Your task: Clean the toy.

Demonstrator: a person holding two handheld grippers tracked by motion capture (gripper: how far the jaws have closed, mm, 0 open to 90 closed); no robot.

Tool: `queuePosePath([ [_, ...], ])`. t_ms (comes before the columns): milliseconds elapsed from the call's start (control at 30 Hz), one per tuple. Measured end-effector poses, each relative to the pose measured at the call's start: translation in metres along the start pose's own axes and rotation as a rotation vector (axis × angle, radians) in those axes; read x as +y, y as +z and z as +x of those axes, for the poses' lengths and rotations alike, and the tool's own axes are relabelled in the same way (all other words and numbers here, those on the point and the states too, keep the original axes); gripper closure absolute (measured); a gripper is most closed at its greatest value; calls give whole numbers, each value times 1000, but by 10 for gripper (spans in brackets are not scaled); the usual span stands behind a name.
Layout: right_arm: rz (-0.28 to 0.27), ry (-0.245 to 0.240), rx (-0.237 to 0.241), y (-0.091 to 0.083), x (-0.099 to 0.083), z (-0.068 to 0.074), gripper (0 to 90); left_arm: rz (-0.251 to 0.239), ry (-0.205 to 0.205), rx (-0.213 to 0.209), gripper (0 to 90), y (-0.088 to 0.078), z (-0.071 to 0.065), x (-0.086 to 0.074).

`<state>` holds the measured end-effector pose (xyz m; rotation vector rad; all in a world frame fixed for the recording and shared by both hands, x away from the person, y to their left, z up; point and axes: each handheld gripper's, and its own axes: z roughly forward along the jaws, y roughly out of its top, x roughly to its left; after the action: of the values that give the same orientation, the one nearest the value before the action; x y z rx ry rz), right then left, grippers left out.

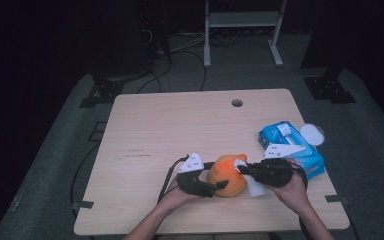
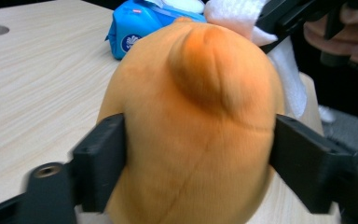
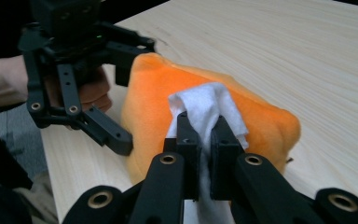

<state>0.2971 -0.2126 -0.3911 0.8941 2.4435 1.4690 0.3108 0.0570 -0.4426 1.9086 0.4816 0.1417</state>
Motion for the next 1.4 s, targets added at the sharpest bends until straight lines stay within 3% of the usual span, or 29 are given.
queuePosePath([
  [100, 7, -8, 2, 0, -1, 1, 842, -14, 17, 15, 290, -1, -1, -1],
  [200, 11, 10, 4, -5, -3, -7, 842, -14, 27, 27, 376, -3, -3, 2],
  [233, 38, 7, -11, -11, -5, -14, 840, -23, 26, 24, 391, -5, -2, 5],
  [300, 48, 10, -30, -14, -6, -17, 841, -40, 18, 28, 400, -7, -1, 6],
  [367, 109, 24, -77, -19, -12, -29, 833, -42, 20, 40, 400, -10, 1, 7],
  [467, 150, 94, -65, -25, -25, -50, 696, -48, 17, 59, 400, -14, 4, 7],
  [667, 142, 106, -77, -32, -27, -57, 605, -65, 25, 97, 402, -21, 7, 11],
  [833, 140, 108, -78, -31, -28, -59, 585, -62, 29, 119, 403, -24, 10, 10],
  [967, 105, 105, 1, -23, -24, -50, 574, -27, 88, 103, 397, -16, 0, 9],
  [1133, 62, 85, 35, -20, -16, -40, 570, 10, 154, 72, 359, -8, -13, 11],
  [1167, 40, 89, 44, -21, -14, -37, 570, 21, 171, 48, 343, -7, -17, 11],
  [1200, 17, 92, 53, -20, -12, -33, 569, 27, 175, -2, 322, -6, -19, 12],
  [1233, 17, 92, 53, -20, -12, -33, 569, 27, 175, -2, 321, -6, -19, 12],
  [1267, 9, 91, 56, -19, -11, -31, 569, 31, 177, -39, 321, -5, -22, 12],
  [1333, 16, 95, 77, -13, -10, -26, 564, 63, 212, -102, 322, -6, -27, 14],
  [1367, 16, 95, 77, -13, -10, -26, 564, 63, 212, -102, 321, -6, -27, 14],
  [1400, 50, 88, 85, -7, -12, -24, 568, 70, 211, -120, 321, -7, -27, 15],
])
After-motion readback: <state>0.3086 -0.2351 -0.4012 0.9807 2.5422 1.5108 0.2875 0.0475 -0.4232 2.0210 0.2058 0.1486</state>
